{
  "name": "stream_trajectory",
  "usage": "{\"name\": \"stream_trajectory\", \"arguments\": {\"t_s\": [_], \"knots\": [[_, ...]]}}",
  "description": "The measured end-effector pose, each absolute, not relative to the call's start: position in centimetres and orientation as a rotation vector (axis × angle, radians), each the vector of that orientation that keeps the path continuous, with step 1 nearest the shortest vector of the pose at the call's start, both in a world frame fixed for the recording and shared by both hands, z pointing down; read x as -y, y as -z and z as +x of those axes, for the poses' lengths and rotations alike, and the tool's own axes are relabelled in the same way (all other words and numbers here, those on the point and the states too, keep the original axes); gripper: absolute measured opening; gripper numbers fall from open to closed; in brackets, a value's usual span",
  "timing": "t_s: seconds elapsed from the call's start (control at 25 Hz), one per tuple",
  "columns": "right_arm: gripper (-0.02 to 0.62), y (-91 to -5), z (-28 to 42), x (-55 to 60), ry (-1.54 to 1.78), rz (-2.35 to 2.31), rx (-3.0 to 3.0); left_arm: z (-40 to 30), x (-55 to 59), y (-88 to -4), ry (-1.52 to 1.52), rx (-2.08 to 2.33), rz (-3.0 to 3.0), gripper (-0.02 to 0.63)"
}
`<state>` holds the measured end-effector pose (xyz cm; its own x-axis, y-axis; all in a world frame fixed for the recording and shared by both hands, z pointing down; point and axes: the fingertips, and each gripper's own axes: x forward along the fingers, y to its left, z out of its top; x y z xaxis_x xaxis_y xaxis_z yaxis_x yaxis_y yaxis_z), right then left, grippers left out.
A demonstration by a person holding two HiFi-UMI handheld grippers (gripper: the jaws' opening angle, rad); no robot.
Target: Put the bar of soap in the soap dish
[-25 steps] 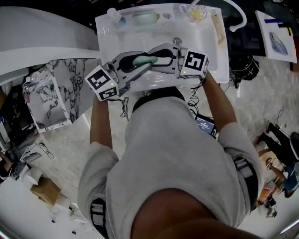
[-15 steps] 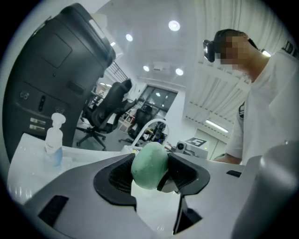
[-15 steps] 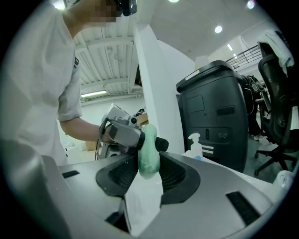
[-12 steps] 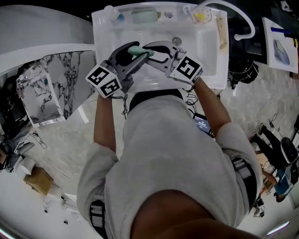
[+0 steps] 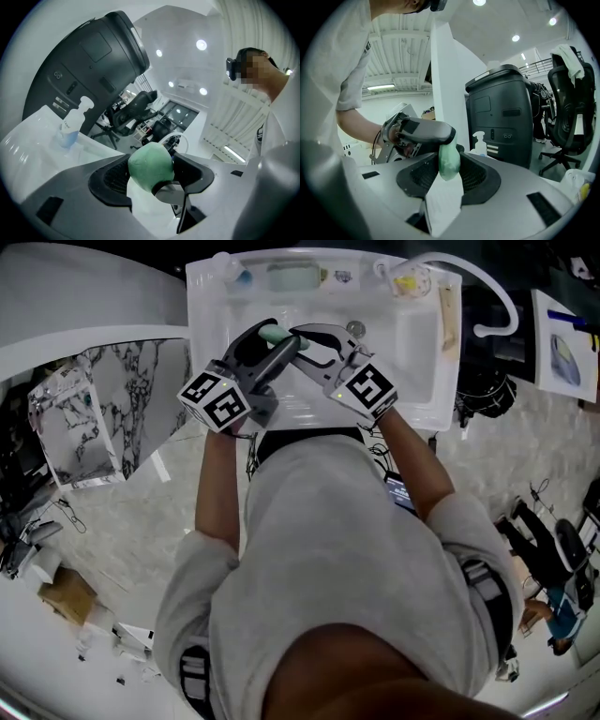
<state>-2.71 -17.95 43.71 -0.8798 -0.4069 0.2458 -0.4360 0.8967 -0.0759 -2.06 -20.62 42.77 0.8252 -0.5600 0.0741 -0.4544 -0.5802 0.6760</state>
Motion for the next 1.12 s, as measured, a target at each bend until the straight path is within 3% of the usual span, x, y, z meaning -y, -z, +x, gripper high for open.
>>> {"name": "stream_trajectory", "arguments": {"t_s": [0.72, 0.8, 0.92, 1.12], "knots": [[0.130, -49.5, -0.4, 23.1, -0.353, 0.886, 2.672, -4.0, 23.4, -48.1, 0.086, 0.844, 2.184, 0.275], [0.130, -50.4, -0.1, 23.5, -0.407, 0.902, 2.653, -4.4, 23.5, -48.9, 0.017, 0.907, 2.203, 0.209], [0.130, -51.5, 0.3, 24.1, -0.492, 0.921, 2.625, -5.7, 23.6, -50.5, -0.109, 1.049, 2.201, 0.053], [0.130, -52.8, 0.6, 25.2, -0.605, 0.943, 2.586, -7.2, 23.6, -52.4, -0.226, 1.166, 2.167, 0.018]]}}
